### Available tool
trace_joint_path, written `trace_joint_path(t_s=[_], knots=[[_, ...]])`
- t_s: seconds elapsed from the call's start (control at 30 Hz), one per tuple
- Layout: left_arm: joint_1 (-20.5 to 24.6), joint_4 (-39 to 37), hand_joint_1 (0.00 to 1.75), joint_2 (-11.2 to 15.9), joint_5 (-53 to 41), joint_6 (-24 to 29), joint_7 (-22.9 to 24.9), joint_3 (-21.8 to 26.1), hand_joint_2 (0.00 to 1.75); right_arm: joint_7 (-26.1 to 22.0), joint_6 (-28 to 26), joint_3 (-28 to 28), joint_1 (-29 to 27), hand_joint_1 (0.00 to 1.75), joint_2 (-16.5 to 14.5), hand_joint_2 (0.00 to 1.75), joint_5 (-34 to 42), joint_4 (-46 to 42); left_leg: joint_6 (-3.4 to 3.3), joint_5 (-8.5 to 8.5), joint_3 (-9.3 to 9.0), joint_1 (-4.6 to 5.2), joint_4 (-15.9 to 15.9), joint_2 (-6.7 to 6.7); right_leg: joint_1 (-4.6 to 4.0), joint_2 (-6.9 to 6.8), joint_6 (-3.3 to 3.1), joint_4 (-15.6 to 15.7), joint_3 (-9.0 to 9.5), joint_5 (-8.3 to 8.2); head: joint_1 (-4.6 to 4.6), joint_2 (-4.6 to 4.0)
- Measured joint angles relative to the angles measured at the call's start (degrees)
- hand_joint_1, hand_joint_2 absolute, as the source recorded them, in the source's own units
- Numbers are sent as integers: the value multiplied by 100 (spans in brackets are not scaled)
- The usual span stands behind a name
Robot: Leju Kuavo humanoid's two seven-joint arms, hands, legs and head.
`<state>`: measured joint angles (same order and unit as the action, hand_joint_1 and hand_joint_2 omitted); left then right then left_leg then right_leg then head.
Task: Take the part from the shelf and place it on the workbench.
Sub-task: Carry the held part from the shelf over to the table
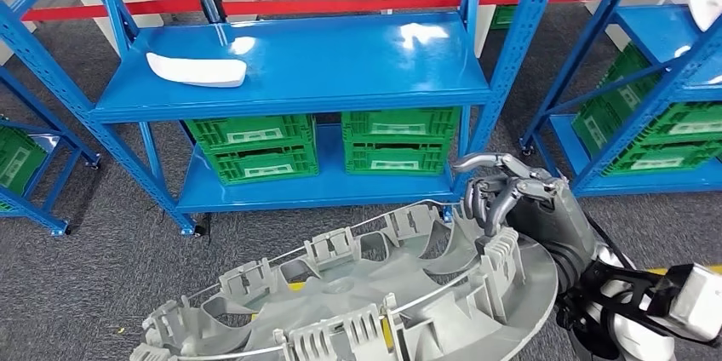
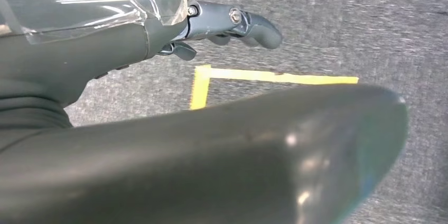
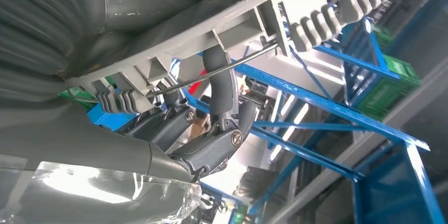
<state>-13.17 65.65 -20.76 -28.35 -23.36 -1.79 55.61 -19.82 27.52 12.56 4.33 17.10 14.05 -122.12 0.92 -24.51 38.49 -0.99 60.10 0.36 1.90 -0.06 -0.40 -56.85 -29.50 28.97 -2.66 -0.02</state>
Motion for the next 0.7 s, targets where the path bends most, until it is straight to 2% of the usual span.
trace_joint_path(t_s=[0.07,0.1,0.13,0.17,0.2,0.23,0.3,0.33,0.37,0.43,0.47,0.5,0.53,0.57,0.6,0.63,0.67,0.7], knots=[[-46,52,0,-2,79,47,68,-67,0,8,9,1,6,175,-22,175,39,0,39,-648,140,-8,659,-11,-11,-6,-44,-7,-143,-147,-10,0],[-59,76,0,-2,119,65,102,-104,0,14,20,2,0,175,-36,175,60,0,49,-843,187,-8,1025,-13,-23,-5,-46,-12,-228,-224,-12,0],[-72,97,0,0,150,79,126,-140,0,20,36,2,-9,175,-50,175,74,0,48,-894,178,-8,1280,-13,-36,-5,-42,-17,-315,-299,-11,0],[-82,116,0,1,170,81,143,-173,0,24,50,2,-18,175,-62,175,82,0,36,-817,80,-8,1358,-13,-47,-4,-35,-20,-410,-371,-12,0],[-92,132,0,2,181,83,152,-202,0,26,64,2,-25,175,-73,175,86,0,11,-670,-117,-5,1227,-16,-57,-3,-26,-21,-493,-439,-13,0],[-100,150,0,3,189,83,158,-230,0,26,73,1,-29,175,-81,175,87,-1,-29,-546,-414,3,900,-25,-65,-2,-15,-22,-558,-501,-12,0],[-103,197,0,9,197,84,160,-265,0,27,82,1,-30,175,-93,175,88,-2,-123,-568,-1060,43,31,-46,-79,-6,30,-17,-637,-615,-7,1],[-105,217,0,12,200,85,161,-275,0,28,85,1,-26,175,-98,175,89,-2,-163,-632,-1249,72,-273,-56,-72,-13,65,-7,-650,-669,-5,1],[-109,233,0,14,206,89,162,-281,0,29,90,2,-24,175,-104,175,91,-2,-192,-683,-1324,102,-436,-56,-61,-20,108,8,-655,-722,-12,2],[-133,254,0,13,231,109,174,-300,0,31,102,1,-26,175,-114,175,98,-2,-257,-560,-1251,127,-513,-34,-43,-24,179,46,-683,-802,-27,1],[-147,269,0,13,249,124,183,-321,0,32,107,-1,-31,175,-117,175,102,-1,-299,-463,-1196,122,-556,-18,-49,-18,174,-11,-737,-718,-23,1],[-160,284,0,12,266,137,197,-346,0,31,111,-3,-36,175,-120,175,103,-1,-337,-353,-1124,111,-600,-1,-58,-11,146,-160,-814,-532,-7,1],[-170,297,0,9,278,146,211,-372,0,28,113,-5,-46,175,-122,175,99,-1,-362,-254,-1041,101,-625,14,-62,-7,98,-428,-906,-251,6,1],[-182,306,0,8,286,145,224,-393,0,26,113,-7,-64,175,-128,175,90,-1,-382,-167,-939,108,-630,17,-67,-4,65,-787,-988,39,23,1],[-191,310,0,7,285,140,237,-405,0,22,111,-9,-91,175,-137,175,74,-2,-389,-86,-847,115,-622,25,-65,-4,66,-1158,-1043,237,28,1],[-196,313,0,5,274,128,245,-411,0,21,110,-14,-122,175,-148,175,50,-2,-389,-10,-745,122,-606,29,-62,-4,103,-1454,-1047,309,31,0],[-198,315,0,5,249,105,249,-414,0,20,107,-22,-152,175,-161,175,23,-4,-385,63,-638,126,-582,32,-57,-4,166,-1608,-983,263,33,1],[-198,316,0,5,212,80,249,-414,0,19,104,-33,-175,175,-175,175,-5,-8,-375,126,-529,128,-546,33,-52,-4,232,-1551,-820,142,35,1]])
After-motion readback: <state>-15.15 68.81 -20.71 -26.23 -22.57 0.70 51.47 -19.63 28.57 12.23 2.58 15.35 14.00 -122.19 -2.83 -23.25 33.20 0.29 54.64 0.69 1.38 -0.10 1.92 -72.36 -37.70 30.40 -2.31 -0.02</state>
